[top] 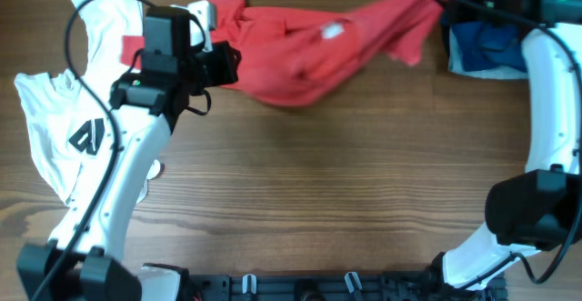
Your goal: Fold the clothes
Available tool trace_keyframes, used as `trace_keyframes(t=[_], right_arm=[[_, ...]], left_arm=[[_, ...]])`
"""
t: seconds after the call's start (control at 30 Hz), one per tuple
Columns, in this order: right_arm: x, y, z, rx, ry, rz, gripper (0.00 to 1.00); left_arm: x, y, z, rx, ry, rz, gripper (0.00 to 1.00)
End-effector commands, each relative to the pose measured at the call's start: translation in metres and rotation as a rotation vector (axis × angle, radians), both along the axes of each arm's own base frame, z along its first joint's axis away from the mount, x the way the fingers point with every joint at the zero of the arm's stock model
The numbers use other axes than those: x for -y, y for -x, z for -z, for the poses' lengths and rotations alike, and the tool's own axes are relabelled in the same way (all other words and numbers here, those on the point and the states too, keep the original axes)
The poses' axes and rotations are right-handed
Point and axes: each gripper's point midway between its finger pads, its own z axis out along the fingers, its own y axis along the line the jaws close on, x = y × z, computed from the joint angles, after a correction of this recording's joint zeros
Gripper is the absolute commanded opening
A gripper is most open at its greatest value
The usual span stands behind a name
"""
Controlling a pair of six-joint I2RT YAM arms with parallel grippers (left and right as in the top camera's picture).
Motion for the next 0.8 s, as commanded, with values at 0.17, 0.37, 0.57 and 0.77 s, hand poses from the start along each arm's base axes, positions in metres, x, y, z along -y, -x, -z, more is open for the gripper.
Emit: trace_keyframes(t=[0.17, 0.37, 0.57, 0.77], right_arm=[[0.003, -0.006, 0.034, -0.085, 0.020, 0.012, 0.04], [0.002, -0.006, 0.036, -0.090, 0.019, 0.009, 0.04], [-0.002, -0.006, 0.035, -0.089, 0.014, -0.003, 0.04], [-0.008, -0.006, 0.035, -0.087, 0.012, -0.017, 0.04]], left_arm=[[0.008, -0.001, 0.044, -0.068, -0.113, 0.094, 0.43], [0.032, -0.010, 0.052, 0.003, -0.155, 0.211, 0.56], [0.071, -0.024, 0.063, 0.109, -0.203, 0.319, 0.72], [0.089, -0.040, 0.095, 0.099, -0.183, 0.317, 0.74]])
